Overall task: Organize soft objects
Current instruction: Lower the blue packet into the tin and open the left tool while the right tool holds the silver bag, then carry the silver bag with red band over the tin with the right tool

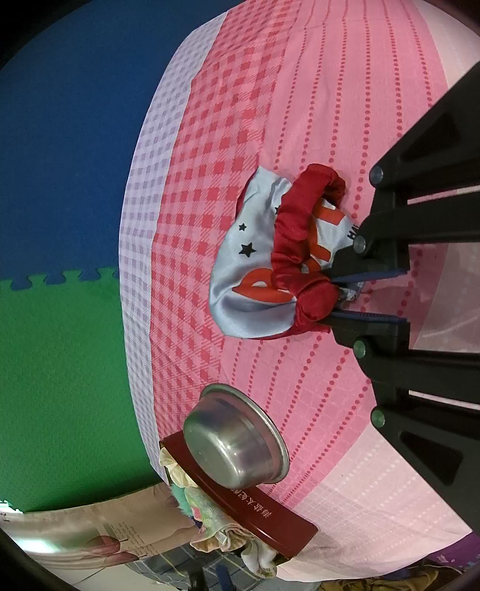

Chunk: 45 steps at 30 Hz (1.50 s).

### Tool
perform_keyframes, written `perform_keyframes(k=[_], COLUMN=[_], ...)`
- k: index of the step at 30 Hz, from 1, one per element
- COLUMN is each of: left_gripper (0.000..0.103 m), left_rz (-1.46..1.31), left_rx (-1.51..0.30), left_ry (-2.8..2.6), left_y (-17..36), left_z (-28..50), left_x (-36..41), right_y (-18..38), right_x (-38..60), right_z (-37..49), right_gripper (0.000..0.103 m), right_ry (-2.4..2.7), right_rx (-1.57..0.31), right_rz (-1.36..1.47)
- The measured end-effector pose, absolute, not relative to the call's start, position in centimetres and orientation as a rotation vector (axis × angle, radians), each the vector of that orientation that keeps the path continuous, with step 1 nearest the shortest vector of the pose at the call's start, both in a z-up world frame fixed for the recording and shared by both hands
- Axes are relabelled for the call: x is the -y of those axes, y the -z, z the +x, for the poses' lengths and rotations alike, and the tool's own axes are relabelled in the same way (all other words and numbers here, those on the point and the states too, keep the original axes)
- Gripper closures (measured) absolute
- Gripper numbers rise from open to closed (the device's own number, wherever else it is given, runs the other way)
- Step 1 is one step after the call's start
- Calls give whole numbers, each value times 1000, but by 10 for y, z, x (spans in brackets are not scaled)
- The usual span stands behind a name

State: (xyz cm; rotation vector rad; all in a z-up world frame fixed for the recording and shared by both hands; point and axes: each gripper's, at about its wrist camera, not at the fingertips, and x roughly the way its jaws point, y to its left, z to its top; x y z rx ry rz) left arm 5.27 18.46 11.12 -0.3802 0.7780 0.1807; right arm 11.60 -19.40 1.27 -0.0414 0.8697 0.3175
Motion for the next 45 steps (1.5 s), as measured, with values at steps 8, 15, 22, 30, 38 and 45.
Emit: perform_keyframes(k=[8, 15, 22, 30, 38, 45], left_gripper=[10, 10, 10, 10, 10, 10], left_rz=[-311, -258, -288, -329, -314, -287], left_rx=[-770, -798, -831, -855, -838, -850], left_ry=[-232, -260, -265, -251, -247, -246], left_y=[-110, -97, -84, -77, -80, -79], left_z=[-20, -48, -51, -52, -52, -49], left_x=[-149, -139, -145, -151, -149, -148], right_y=[-12, -16, -31, -78, -122, -128], right_x=[193, 191, 184, 133, 65, -6], right_z=[114, 112, 107, 106, 130, 156], right_gripper=[89, 90, 90, 90, 90, 90], right_ry=[-313, -317, -350, -477, -609, -689], right_rx=[-866, -884, -917, -872, -832, -835], right_rz=[-48, -52, 20, 25, 43, -13])
